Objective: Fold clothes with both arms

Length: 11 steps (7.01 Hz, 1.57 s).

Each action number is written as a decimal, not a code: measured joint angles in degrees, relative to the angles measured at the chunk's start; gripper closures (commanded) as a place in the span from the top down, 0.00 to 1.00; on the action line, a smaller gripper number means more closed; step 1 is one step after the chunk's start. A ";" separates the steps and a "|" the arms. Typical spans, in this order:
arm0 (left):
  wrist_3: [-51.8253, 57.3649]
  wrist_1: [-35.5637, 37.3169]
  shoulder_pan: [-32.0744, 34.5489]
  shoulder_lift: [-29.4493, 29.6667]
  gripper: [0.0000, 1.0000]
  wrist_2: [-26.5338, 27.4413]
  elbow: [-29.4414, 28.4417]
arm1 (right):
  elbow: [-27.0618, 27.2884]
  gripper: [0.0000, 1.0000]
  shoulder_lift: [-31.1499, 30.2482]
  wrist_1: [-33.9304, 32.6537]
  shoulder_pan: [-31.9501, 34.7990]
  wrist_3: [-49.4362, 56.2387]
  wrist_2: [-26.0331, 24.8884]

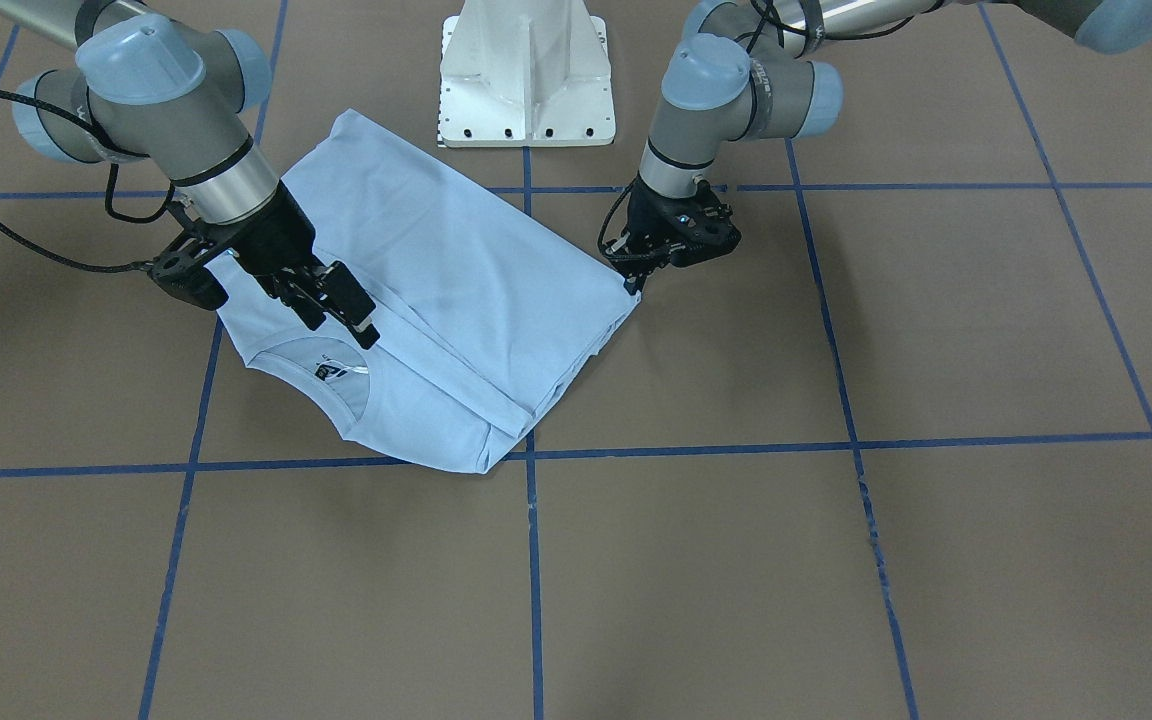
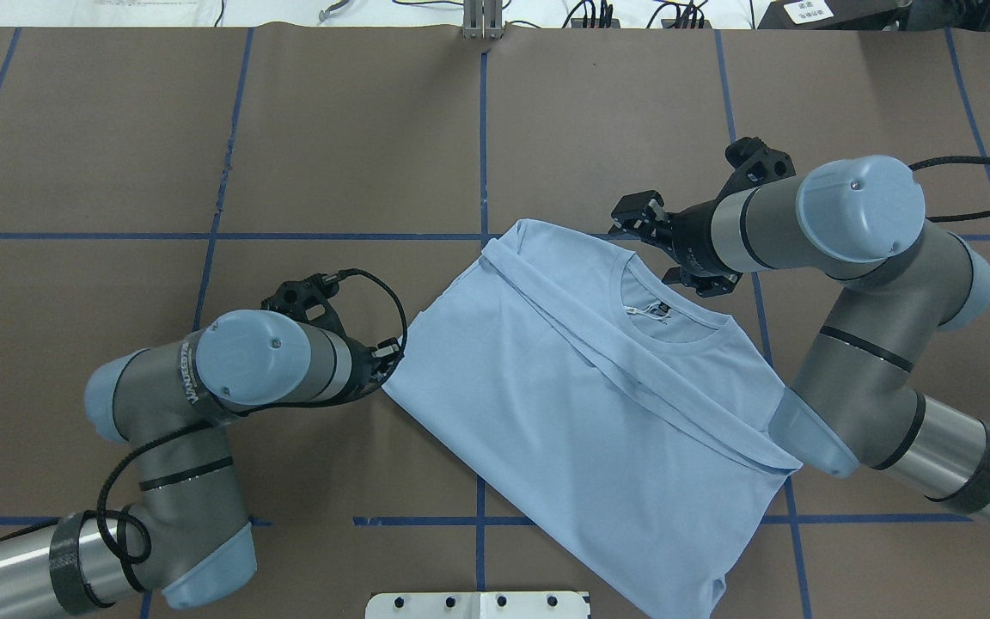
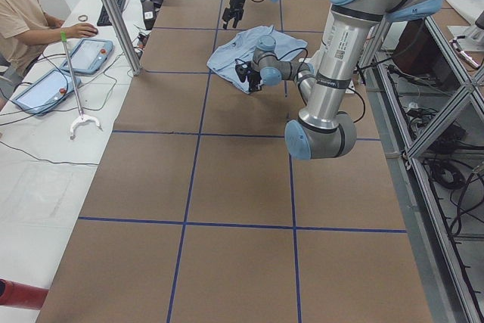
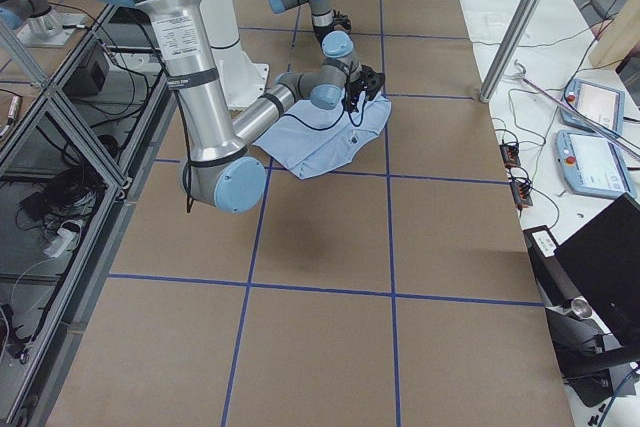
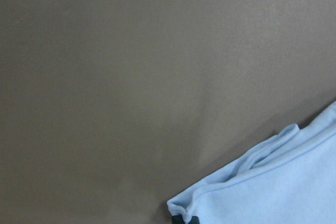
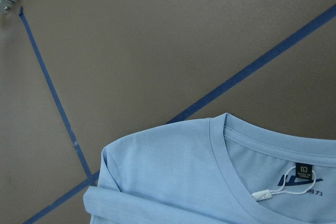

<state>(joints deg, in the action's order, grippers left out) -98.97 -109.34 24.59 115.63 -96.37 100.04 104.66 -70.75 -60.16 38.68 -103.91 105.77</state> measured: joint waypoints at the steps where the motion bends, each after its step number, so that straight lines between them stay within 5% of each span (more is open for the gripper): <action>1: 4.86 -0.07 3.65 -0.04 0.00 -0.12 -0.48 | -0.87 1.00 0.36 2.17 -0.19 0.15 -0.25; 3: 13.89 -1.75 12.24 2.70 0.00 -0.32 -6.01 | -7.73 1.00 1.06 18.17 -2.20 -0.23 -3.05; 4: 15.28 -4.87 14.94 8.09 0.00 -0.30 -13.87 | -9.74 1.00 1.23 22.90 -3.10 -0.41 -4.44; 7: 15.75 -19.84 19.99 22.74 0.00 0.82 -40.51 | -10.08 1.00 1.63 25.42 -3.47 -0.37 -5.31; 9: 15.94 -24.00 21.12 26.07 0.00 2.63 -47.45 | -9.98 1.00 1.72 24.97 -3.65 -0.13 -5.03; 10: 15.93 -26.14 21.24 27.38 0.35 2.84 -50.09 | -10.00 1.00 2.23 23.14 -4.10 0.08 -4.78; 11: 15.96 -27.42 21.25 28.27 0.35 2.81 -51.44 | -9.93 1.00 3.45 19.68 -4.95 1.47 -4.62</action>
<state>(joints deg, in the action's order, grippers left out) -83.01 -136.75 45.84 143.90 -93.56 48.59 94.73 -67.30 -40.48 33.73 -102.44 101.15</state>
